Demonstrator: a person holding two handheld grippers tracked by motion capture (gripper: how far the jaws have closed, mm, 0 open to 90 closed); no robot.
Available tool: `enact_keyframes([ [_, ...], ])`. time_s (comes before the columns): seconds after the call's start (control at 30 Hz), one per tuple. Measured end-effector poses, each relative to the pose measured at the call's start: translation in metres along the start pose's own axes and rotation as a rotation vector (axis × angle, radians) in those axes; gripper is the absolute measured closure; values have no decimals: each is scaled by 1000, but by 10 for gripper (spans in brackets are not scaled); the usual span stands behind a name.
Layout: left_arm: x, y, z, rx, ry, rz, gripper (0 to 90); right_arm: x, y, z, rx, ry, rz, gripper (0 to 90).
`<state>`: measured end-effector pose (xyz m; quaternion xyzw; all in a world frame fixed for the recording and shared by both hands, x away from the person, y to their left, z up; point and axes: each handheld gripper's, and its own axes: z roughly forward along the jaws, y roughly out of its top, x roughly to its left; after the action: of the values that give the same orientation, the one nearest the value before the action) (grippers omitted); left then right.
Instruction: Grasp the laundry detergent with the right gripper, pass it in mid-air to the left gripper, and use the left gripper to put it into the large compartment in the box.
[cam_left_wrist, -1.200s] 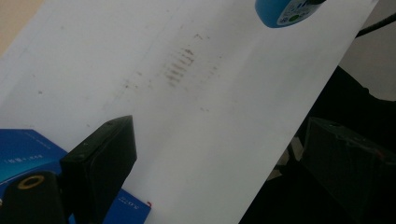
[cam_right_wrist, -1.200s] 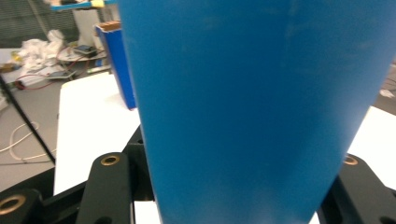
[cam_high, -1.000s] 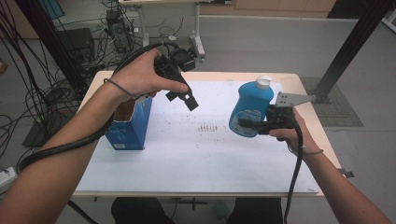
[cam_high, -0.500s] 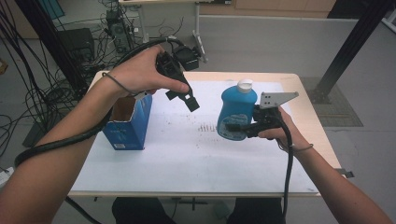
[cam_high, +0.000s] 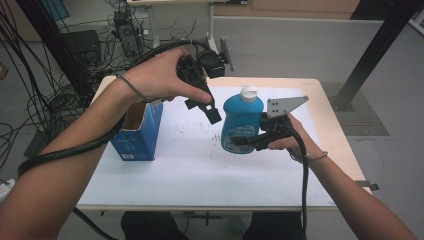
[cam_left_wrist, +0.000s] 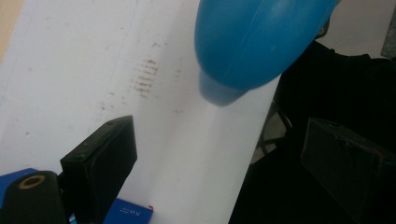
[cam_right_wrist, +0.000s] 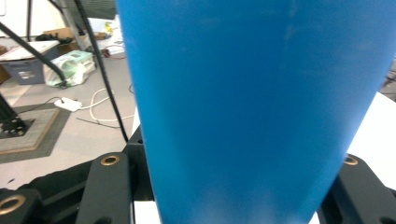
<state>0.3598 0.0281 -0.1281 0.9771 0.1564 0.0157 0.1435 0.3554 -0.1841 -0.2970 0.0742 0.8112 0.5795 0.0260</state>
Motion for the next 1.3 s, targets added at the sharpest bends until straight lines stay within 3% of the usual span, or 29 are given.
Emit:
enact_keyframes([
  [0.27, -11, 9, 0, -7, -21, 51, 107, 4, 12, 11, -6, 54, -13, 431],
  [0.47, -18, 14, 0, -4, -24, 88, 107, 7, 18, 19, 11, 122, -40, 431],
  [0.8, -20, 17, 4, 5, -42, 115, 109, 8, 28, 27, 37, 191, -75, 429],
  [1.03, -22, 17, 6, 13, -47, 129, 110, 8, 30, 32, 46, 223, -76, 429],
  [1.3, -23, 19, 5, 11, -45, 130, 110, 8, 31, 32, 49, 223, -82, 429],
])
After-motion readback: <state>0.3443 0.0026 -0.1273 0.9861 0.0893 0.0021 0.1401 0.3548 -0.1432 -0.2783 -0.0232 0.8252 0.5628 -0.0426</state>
